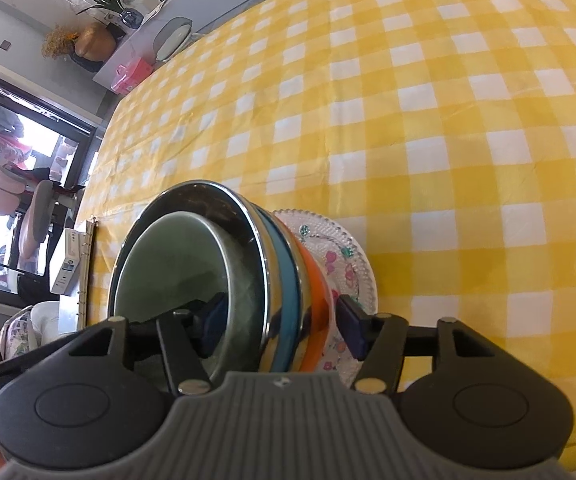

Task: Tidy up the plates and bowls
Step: 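Lower the nested bowls onto the plate stack and open both tools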

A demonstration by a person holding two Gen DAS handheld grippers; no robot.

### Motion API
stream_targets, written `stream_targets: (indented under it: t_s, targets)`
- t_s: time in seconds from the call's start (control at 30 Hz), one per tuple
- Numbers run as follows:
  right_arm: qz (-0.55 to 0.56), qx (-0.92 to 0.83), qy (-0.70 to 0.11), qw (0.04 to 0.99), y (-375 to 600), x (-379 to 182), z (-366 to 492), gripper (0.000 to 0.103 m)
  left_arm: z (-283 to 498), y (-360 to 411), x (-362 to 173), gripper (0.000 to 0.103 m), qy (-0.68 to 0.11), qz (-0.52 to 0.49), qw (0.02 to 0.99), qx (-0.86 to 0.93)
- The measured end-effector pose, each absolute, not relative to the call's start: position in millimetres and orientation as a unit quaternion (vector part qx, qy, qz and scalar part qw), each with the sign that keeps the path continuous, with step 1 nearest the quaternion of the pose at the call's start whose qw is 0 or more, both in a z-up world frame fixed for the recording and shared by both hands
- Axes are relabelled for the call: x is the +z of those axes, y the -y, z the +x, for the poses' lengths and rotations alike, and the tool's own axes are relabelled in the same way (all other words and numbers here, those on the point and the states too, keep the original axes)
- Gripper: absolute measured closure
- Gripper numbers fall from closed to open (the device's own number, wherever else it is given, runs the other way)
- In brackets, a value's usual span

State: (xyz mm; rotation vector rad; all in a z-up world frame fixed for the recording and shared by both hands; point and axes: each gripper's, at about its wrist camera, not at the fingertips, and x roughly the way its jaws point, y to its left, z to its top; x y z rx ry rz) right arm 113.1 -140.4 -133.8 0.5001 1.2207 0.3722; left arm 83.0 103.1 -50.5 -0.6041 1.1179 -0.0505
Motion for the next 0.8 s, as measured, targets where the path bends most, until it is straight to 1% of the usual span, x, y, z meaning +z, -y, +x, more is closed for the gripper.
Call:
stream_targets:
  t_s: [0.07, 0.27, 0.43, 0.53, 0.6, 0.7, 0.8]
  targets:
    - [0.228, 0.171, -0.562, 0.776, 140, -133, 113, 0.041, 83, -104, -48, 0.04, -0.518, -0.283, 0.807, -0.025]
    - [0.22, 0.171, -0.556, 0.783, 141, -125, 110, 0.039, 80, -105, -37, 0.04, -0.509, -0.282, 0.813, -0.021]
    - [0.199, 0.158, -0.519, 0.816, 148, -97, 95, 0.039, 67, -105, -7, 0.04, -0.475, -0.264, 0.839, -0.028]
    - [0.179, 0.151, -0.478, 0.846, 153, -73, 79, 0.039, 54, -98, 20, 0.04, -0.436, -0.232, 0.869, -0.04]
    - [0.161, 0.15, -0.446, 0.868, 155, -58, 64, 0.032, 42, -90, 37, 0.04, -0.403, -0.193, 0.893, -0.05]
    - [0.124, 0.151, -0.401, 0.895, 155, -38, 39, 0.032, 19, -74, 57, 0.04, -0.349, -0.123, 0.927, -0.063]
    - [0.093, 0.151, -0.361, 0.916, 157, -25, 13, 0.028, -3, -63, 67, 0.04, -0.31, -0.075, 0.945, -0.076]
